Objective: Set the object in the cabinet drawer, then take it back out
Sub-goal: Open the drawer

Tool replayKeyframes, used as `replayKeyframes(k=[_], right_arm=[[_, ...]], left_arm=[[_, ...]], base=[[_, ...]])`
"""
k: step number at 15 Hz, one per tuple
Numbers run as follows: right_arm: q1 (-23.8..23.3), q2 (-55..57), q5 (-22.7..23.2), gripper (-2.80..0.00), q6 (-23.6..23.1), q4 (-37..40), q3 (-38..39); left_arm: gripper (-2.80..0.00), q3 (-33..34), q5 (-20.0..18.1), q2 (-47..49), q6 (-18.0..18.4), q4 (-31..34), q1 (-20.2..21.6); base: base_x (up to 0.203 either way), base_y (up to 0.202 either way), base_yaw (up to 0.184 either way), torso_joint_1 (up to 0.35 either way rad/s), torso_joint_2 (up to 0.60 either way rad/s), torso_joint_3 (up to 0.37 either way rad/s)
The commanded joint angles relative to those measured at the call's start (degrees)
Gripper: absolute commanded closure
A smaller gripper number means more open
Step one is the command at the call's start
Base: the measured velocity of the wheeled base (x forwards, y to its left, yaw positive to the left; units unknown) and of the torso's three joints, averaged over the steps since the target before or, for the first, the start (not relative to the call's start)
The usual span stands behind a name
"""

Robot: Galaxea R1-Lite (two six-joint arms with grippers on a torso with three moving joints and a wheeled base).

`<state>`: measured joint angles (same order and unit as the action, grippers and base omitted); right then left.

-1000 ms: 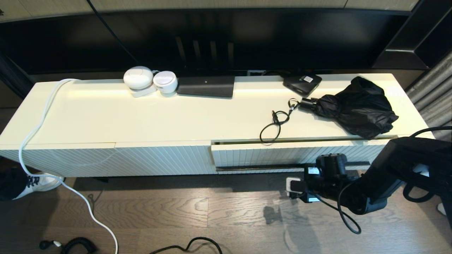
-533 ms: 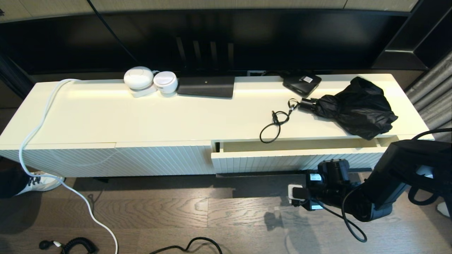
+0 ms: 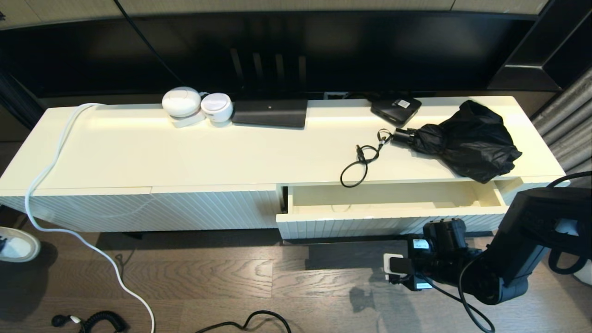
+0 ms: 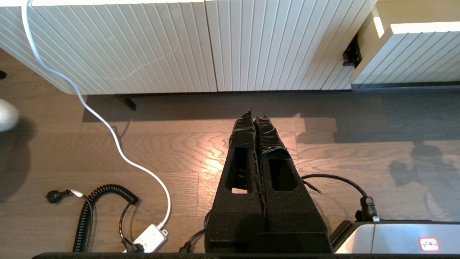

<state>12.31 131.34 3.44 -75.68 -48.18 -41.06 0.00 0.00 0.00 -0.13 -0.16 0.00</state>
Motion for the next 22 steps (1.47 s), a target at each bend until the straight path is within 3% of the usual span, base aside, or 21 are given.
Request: replayKeyframes(k=[1, 6, 12, 16, 21, 22], right_arm=[[0.08, -0.30, 0.08, -2.80, -0.43, -0.61, 0.46], [0.73, -5.01, 0.08, -2.80, 1.36, -1.94, 2.42], [1.45, -20.14, 0.12, -2.80, 2.28, 1.07, 9.94], [1.03, -39.85, 0.06, -2.80, 2.42, 11.83, 10.43], [0.64, -58.71, -0.05, -2.80, 3.05, 36.54, 3.03], [0.61, -59.79, -0.09, 0.00, 3.08, 39.19, 1.78]], left_arm=[[0.00, 0.01, 0.00, 0.00, -0.04, -0.02, 0.00], [0.00, 0.00, 0.00, 0.00, -0.04, -0.02, 0.00], [0.00, 0.00, 0.00, 0.00, -0.04, -0.02, 0.00], [0.00, 0.09, 0.00, 0.00, -0.04, -0.02, 0.00], [0.00, 0.02, 0.00, 0.00, -0.04, -0.02, 0.00], [0.00, 0.00, 0.00, 0.00, -0.04, -0.02, 0.00]], base=[[0.000, 0.000, 0.000, 0.000, 0.00, 0.000], [0.000, 0.000, 0.000, 0.000, 0.00, 0.000], [0.000, 0.000, 0.000, 0.000, 0.00, 0.000], [0.000, 0.000, 0.000, 0.000, 0.00, 0.000], [0.000, 0.000, 0.000, 0.000, 0.00, 0.000], [0.000, 0.000, 0.000, 0.000, 0.00, 0.000]])
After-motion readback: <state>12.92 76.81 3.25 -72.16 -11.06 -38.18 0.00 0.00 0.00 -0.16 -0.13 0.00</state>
